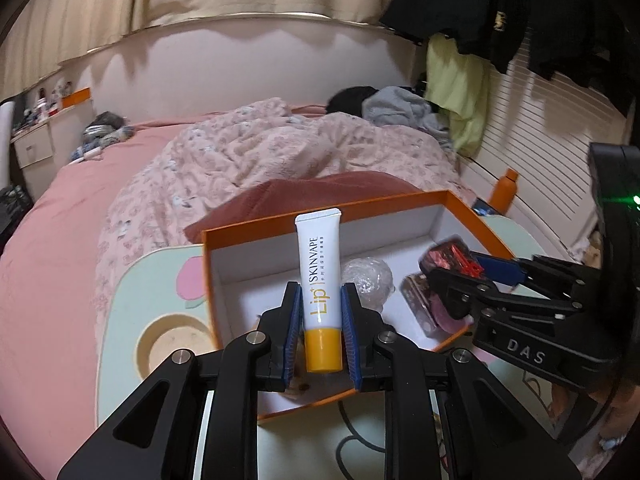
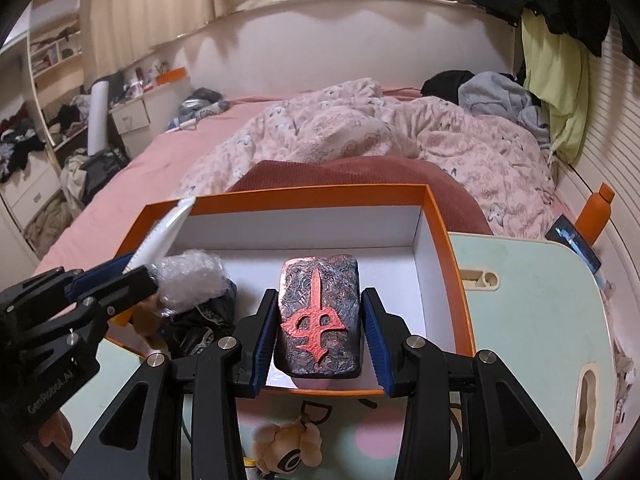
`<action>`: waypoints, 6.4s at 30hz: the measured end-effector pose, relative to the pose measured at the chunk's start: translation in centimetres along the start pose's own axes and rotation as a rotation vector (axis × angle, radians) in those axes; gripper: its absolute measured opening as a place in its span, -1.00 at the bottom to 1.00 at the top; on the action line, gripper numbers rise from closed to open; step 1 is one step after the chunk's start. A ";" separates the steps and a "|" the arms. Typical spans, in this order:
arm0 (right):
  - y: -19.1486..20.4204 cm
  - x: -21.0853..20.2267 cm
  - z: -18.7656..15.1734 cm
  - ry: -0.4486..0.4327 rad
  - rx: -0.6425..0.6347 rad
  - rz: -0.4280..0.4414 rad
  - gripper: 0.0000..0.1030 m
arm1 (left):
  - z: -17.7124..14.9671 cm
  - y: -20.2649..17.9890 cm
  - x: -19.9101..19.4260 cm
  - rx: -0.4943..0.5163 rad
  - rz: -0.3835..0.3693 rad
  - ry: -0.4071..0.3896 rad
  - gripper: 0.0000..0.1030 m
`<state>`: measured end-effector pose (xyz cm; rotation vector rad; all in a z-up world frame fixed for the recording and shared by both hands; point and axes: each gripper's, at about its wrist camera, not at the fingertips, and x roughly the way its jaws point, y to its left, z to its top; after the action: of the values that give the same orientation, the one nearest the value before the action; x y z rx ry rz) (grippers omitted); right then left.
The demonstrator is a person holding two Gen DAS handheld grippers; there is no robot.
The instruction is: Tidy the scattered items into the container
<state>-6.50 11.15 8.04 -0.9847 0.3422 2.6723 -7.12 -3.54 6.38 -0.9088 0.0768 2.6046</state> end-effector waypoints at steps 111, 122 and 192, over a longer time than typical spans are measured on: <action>-3.9 -6.2 -12.6 0.130 0.033 -0.151 0.35 | -10.9 -6.0 -8.9 0.094 -0.073 0.062 -0.72; -3.2 -9.4 -12.4 -0.021 0.039 -0.074 -0.59 | -11.3 -3.6 -8.4 -0.026 0.062 0.008 -0.80; -1.9 -10.8 -8.8 -0.144 0.066 0.126 -0.32 | -4.6 -5.5 -10.3 0.190 -0.123 -0.083 -1.00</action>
<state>7.27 8.31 8.41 -0.7696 0.4728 2.8048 5.06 -2.69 9.41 -0.7146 0.2341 2.4677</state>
